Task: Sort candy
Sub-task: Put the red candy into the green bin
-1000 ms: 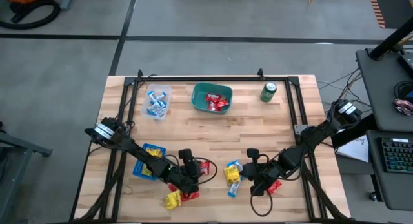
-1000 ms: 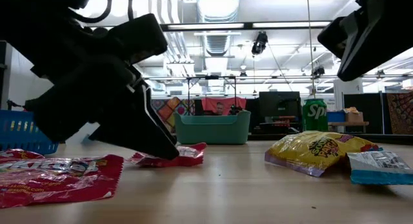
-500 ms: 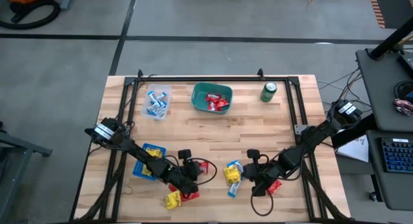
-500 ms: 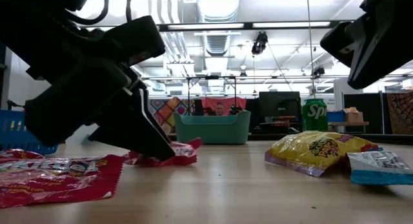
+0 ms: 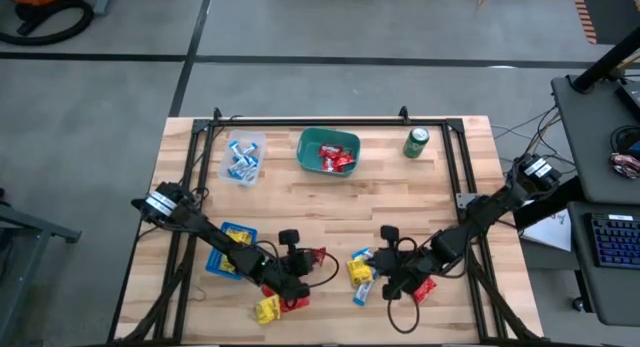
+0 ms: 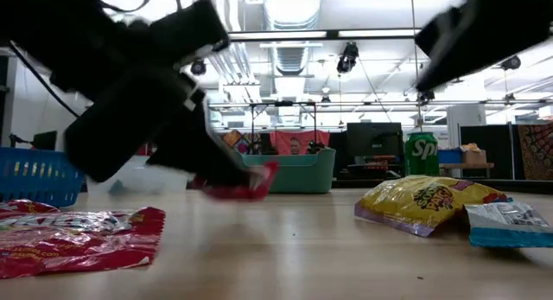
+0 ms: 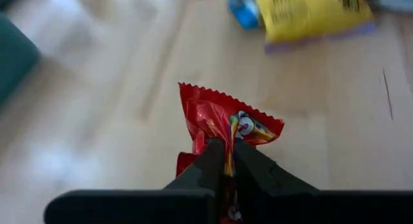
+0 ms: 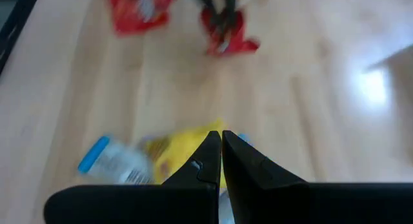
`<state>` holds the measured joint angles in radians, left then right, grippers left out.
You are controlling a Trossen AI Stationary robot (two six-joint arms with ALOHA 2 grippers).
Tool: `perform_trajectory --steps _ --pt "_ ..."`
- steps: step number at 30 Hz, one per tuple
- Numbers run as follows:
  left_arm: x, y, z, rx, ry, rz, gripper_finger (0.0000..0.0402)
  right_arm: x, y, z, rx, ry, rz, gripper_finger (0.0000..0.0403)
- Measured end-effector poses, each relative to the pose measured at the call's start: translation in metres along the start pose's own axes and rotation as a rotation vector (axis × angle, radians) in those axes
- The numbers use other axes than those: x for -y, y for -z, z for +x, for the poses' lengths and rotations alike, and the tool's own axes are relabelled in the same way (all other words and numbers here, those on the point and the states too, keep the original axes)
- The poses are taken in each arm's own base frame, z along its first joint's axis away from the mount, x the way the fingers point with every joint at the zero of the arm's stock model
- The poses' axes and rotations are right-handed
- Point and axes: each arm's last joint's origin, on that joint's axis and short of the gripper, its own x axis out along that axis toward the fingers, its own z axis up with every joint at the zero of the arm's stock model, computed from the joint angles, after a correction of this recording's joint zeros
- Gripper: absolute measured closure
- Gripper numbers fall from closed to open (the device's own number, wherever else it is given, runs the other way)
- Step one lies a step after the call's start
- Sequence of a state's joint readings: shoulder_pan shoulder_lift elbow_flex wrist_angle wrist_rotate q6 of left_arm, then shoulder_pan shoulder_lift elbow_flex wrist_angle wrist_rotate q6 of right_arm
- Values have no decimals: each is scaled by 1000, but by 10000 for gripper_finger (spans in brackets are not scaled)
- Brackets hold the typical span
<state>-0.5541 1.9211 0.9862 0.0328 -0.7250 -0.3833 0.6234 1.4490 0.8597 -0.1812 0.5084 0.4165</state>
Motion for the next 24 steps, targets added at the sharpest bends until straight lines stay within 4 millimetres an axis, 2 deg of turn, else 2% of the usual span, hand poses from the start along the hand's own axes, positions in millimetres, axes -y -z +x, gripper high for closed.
perform_trajectory --steps 5,11,14,19,24 --pt "0 -23 -4 99 -157 86 399 8 -12 4 155 131 75 394" --pt "3 -49 -10 159 -233 154 400 16 -25 17 256 146 150 378" --pt "4 -57 -12 176 -232 151 401 19 -26 24 264 157 156 347" --pt "5 -62 -13 183 -231 144 401 23 -29 27 279 155 205 273" --pt "5 -63 -13 193 -230 132 401 23 -34 28 301 64 236 213"
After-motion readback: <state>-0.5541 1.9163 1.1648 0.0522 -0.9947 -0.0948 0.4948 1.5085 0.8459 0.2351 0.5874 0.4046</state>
